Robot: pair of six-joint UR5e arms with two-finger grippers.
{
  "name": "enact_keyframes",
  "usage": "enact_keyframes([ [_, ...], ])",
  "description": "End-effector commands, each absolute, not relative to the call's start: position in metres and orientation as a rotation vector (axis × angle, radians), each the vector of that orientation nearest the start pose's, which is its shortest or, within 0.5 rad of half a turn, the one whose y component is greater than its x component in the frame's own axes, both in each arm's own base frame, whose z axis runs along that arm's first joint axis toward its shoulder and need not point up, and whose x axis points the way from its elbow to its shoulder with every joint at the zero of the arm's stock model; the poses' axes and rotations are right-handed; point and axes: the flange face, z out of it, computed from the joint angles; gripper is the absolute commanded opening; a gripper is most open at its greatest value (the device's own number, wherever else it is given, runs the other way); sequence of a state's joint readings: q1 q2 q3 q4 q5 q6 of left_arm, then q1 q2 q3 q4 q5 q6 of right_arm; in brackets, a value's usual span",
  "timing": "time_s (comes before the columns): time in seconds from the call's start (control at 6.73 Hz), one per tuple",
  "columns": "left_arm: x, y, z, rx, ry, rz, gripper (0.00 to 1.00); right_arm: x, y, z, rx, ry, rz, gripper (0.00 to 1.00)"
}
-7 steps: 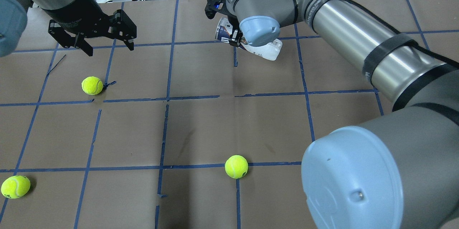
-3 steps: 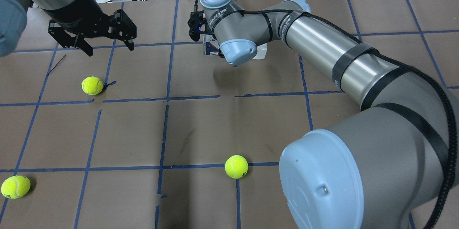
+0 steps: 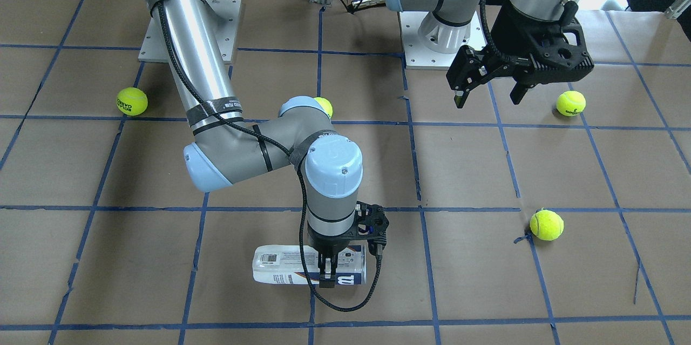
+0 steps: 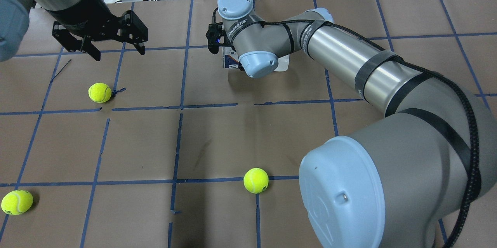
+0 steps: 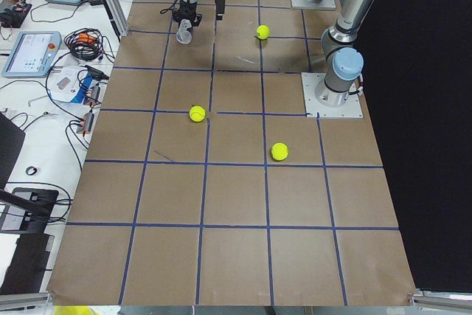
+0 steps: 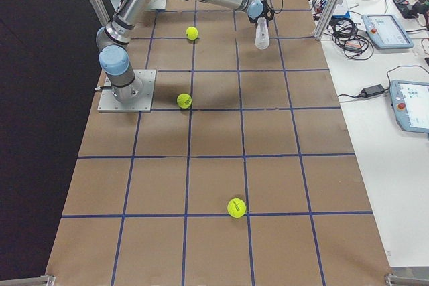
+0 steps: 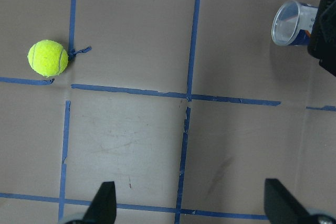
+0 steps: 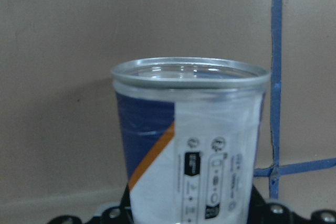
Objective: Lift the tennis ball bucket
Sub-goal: 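Carry the can with the right gripper toward the middle, farther from the robot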
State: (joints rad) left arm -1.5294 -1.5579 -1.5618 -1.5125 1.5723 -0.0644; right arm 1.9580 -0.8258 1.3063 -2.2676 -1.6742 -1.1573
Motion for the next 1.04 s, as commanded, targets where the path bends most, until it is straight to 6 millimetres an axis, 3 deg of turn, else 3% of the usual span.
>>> enact_keyframes([
  [0.0,-0.113,-0.499,0.504,-0.164,3.139,-0.125,1.00,0.398,-0.650,0.213,-2.291,2.380,-0.268,0.74],
  [0.15,-0.108,-0.502,0.505,-0.175,3.139,-0.135,1.00,0.398,-0.650,0.212,-2.293,2.379,-0.273,1.00],
  [0.3,-0.093,-0.506,0.503,-0.219,3.153,-0.127,1.00,0.398,-0.652,0.214,-2.299,2.389,-0.284,1.00],
  [0.59,-0.093,-0.521,0.488,-0.223,3.198,-0.101,1.00,0.400,-0.655,0.232,-2.296,2.394,-0.371,1.00],
  [0.89,-0.108,-0.556,0.455,-0.226,3.380,-0.112,1.00,0.395,-0.653,0.295,-2.291,2.420,-0.549,1.00],
])
